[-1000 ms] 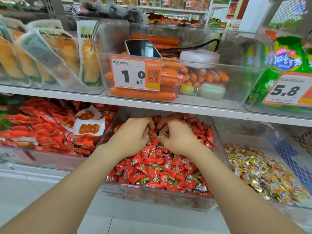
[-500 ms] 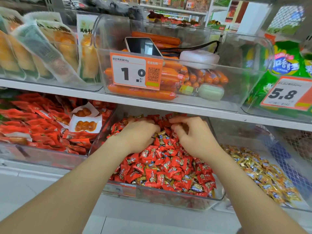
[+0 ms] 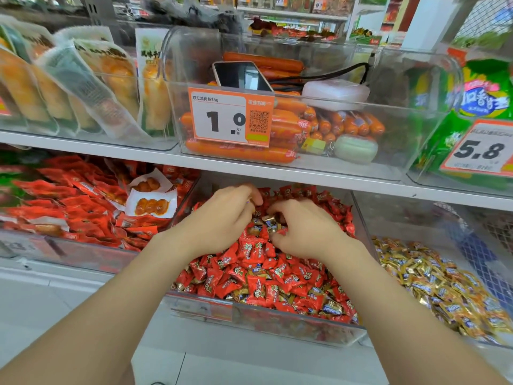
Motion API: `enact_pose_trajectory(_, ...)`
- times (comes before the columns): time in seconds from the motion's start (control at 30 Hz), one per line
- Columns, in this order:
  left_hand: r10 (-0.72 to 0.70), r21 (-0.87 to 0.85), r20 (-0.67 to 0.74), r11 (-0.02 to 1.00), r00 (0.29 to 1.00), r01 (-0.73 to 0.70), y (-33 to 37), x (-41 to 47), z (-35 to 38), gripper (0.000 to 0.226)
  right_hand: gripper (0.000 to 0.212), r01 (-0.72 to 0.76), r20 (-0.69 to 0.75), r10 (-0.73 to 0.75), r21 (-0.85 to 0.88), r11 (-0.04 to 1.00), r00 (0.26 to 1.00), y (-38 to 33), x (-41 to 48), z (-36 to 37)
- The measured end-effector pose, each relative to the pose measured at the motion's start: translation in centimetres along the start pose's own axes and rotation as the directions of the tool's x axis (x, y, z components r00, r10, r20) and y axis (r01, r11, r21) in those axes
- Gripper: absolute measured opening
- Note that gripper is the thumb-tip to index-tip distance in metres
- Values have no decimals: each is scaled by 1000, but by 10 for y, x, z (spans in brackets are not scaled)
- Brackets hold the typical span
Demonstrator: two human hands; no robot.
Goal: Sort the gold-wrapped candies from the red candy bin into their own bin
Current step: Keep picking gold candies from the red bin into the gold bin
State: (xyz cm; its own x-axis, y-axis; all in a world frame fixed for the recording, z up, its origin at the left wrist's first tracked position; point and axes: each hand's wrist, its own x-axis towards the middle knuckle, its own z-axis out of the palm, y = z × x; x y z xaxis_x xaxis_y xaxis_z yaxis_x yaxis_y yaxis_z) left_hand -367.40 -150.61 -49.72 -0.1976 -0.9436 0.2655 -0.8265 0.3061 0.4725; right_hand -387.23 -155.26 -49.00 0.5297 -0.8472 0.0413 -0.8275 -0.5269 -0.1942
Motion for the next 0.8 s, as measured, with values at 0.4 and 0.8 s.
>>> enact_pose_trajectory(0.4, -136, 293, -159, 939, 978, 179, 25, -9, -2, 39, 33, -130, 16, 129, 47, 990, 991, -9, 12, 2)
enact_pose_trajectory(0.8, -109, 219, -54, 969, 993, 119, 36, 1, 4, 20, 24, -83, -125, 217, 658, 748, 968, 29, -30, -17)
